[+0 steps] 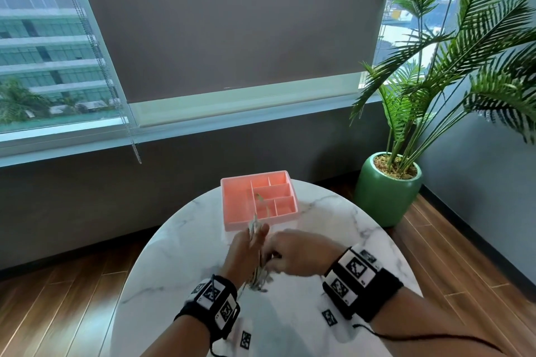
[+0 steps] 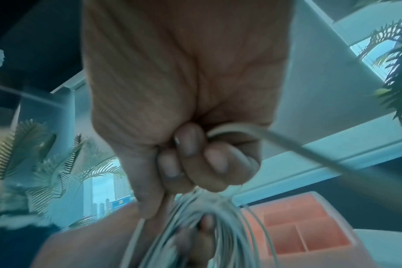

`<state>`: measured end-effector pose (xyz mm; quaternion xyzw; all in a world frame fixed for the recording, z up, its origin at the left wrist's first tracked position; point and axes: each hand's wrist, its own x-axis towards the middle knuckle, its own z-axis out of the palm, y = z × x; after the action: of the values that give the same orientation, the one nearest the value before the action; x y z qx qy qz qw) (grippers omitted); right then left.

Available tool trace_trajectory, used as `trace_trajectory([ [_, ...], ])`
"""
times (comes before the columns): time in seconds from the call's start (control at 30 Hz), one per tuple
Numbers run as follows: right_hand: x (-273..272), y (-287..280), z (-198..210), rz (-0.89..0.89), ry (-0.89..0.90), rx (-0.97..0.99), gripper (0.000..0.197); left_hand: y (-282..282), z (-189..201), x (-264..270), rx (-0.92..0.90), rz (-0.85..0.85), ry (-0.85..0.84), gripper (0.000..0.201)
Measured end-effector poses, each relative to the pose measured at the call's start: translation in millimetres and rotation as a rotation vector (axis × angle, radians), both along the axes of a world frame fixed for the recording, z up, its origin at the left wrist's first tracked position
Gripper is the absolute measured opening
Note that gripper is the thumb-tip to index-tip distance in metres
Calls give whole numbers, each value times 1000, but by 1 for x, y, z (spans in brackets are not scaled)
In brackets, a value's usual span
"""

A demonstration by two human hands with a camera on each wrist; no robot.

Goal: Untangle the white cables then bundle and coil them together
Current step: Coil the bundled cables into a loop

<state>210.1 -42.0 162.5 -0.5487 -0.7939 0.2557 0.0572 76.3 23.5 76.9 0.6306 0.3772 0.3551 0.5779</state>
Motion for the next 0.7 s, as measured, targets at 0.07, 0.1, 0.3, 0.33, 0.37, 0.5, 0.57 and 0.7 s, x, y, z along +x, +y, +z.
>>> trace_trajectory([
  [0.07,14,11,6,-51,62,32,13,-7,-1,-3,-151,-150,-56,58],
  [0.1,22,16,8,-84,101,55,11,-11,-1,-5,-197,-223,-67,60],
  [0.3,62,26,-12,-286,423,165,8,-13,9,-7,-274,-454,-63,33],
  [0.33,64,27,-21,-313,460,160,8,-13,12,-7,-310,-467,-98,25],
  [0.37,65,26,-27,-346,493,160,9,-12,12,-6,-346,-482,-148,21],
  [0.5,50,15,-39,-523,1000,3,24,-12,12,3,-444,-494,-307,27],
  [0.57,43,8,-49,-609,1275,-135,41,-15,13,8,-457,-497,-347,33],
  [0.7,38,-1,-75,-593,1529,-217,75,-17,13,9,-535,-430,-461,40],
])
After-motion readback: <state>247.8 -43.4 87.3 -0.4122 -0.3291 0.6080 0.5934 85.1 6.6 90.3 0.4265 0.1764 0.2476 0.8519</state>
